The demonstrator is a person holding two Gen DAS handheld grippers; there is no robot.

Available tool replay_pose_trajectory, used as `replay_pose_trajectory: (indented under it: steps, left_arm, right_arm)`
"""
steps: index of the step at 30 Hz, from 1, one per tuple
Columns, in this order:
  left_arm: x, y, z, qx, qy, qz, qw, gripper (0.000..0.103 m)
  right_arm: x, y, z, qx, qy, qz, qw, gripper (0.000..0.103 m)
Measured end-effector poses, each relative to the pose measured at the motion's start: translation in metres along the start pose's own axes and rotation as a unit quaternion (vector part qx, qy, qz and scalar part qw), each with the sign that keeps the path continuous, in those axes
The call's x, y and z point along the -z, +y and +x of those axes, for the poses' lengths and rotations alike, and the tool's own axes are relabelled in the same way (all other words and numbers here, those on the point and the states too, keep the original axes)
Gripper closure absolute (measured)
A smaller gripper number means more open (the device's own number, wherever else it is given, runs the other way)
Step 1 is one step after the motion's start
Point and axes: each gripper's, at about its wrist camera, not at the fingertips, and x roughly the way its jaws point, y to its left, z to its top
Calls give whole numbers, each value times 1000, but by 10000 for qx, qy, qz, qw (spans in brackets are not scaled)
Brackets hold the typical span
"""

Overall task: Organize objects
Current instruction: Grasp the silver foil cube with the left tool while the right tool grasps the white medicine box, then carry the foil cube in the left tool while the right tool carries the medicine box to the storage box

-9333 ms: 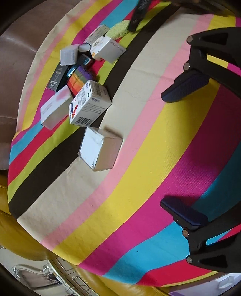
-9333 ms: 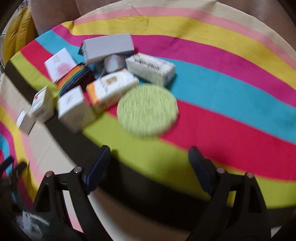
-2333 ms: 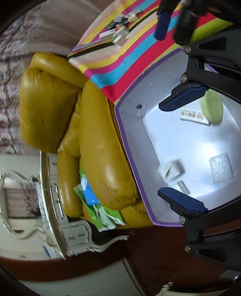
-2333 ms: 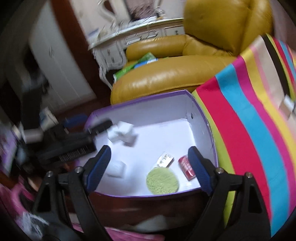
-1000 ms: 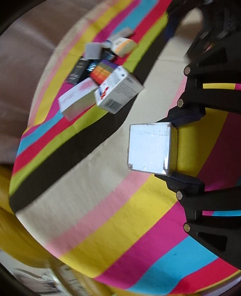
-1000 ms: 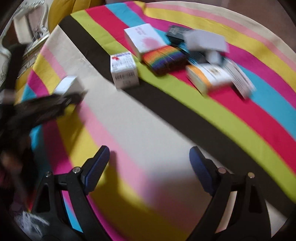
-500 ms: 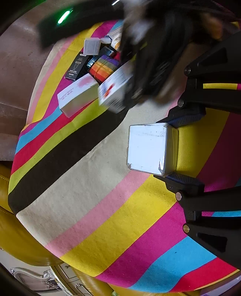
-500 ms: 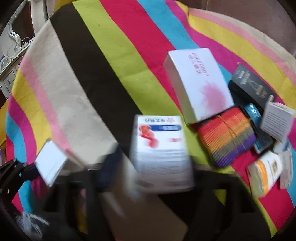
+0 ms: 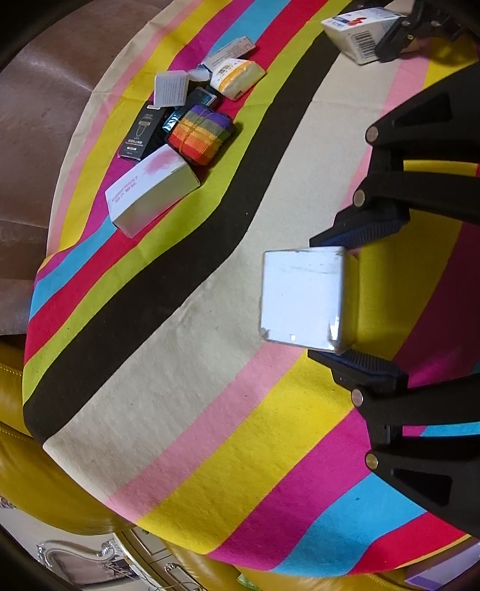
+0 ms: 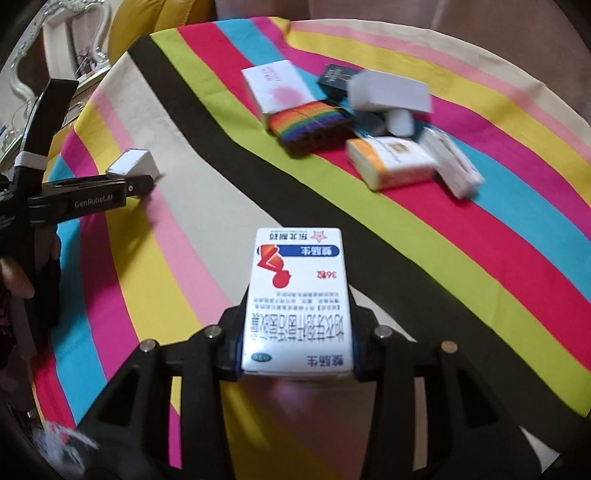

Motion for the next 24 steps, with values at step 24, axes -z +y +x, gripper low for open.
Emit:
replay_pose_trajectory:
  steps: [24]
  left_arm:
    - [-18, -15, 16, -287, -62, 128, 9995, 57]
  right_arm:
    - [-5, -7, 2, 260, -6, 271, 9993, 58]
